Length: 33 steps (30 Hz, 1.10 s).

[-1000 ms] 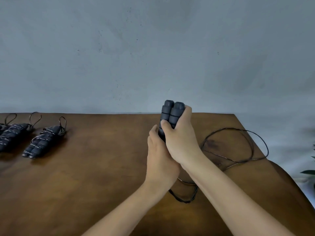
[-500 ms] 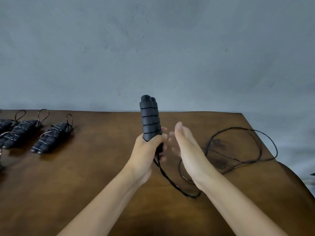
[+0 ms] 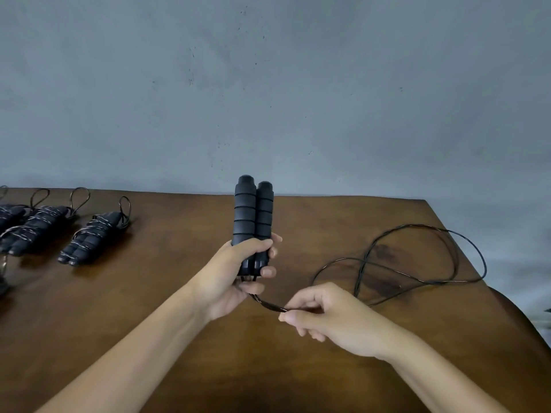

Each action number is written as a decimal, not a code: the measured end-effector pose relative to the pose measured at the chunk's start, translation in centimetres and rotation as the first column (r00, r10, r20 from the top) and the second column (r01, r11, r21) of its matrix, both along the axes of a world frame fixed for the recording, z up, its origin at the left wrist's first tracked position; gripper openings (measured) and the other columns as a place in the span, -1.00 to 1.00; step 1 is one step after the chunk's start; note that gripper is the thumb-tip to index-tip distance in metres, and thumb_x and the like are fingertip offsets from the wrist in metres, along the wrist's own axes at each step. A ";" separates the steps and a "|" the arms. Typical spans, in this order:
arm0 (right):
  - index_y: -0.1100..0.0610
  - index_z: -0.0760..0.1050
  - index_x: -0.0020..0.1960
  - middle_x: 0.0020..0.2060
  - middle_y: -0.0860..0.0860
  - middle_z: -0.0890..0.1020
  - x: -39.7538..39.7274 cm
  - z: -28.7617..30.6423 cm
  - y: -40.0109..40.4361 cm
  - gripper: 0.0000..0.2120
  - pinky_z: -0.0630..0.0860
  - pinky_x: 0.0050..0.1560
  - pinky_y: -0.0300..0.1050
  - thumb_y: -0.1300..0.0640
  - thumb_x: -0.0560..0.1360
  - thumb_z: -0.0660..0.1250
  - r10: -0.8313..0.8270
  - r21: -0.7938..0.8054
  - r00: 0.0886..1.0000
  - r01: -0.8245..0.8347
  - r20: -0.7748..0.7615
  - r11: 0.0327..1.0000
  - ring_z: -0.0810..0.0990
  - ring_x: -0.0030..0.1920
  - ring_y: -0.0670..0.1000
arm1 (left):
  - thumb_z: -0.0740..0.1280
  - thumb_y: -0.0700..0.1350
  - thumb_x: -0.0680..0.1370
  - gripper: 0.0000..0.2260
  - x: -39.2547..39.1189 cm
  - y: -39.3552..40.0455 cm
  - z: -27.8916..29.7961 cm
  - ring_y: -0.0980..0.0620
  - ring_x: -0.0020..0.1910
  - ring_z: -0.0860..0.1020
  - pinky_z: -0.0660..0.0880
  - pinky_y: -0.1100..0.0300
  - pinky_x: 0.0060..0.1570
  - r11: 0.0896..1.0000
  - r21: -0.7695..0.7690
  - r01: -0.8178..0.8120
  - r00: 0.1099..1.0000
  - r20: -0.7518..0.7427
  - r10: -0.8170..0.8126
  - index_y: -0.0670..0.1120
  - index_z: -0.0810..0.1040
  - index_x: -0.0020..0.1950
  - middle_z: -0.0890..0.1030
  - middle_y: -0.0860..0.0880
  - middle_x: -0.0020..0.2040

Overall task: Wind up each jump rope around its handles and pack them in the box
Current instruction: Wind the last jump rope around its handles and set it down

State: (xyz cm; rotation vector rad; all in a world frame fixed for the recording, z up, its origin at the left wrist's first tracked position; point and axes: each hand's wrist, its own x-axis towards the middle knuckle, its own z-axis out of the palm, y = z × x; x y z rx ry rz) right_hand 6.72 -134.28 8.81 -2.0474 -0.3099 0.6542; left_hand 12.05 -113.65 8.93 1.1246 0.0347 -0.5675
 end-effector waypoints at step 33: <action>-0.07 0.50 -0.12 -0.23 -0.17 0.56 0.6 9.8 0.1 -0.75 0.47 -0.23 -0.11 -0.24 0.51 0.26 0.173 -0.408 0.609 0.270 0.774 0.872 0.52 -0.24 -0.08 | 0.55 -0.30 0.38 -0.45 -1.4 0.0 1.1 0.02 -0.26 0.30 0.18 0.30 -0.48 0.814 0.323 0.483 0.875 -0.153 -0.459 -0.21 0.53 0.35 0.40 -0.16 -0.10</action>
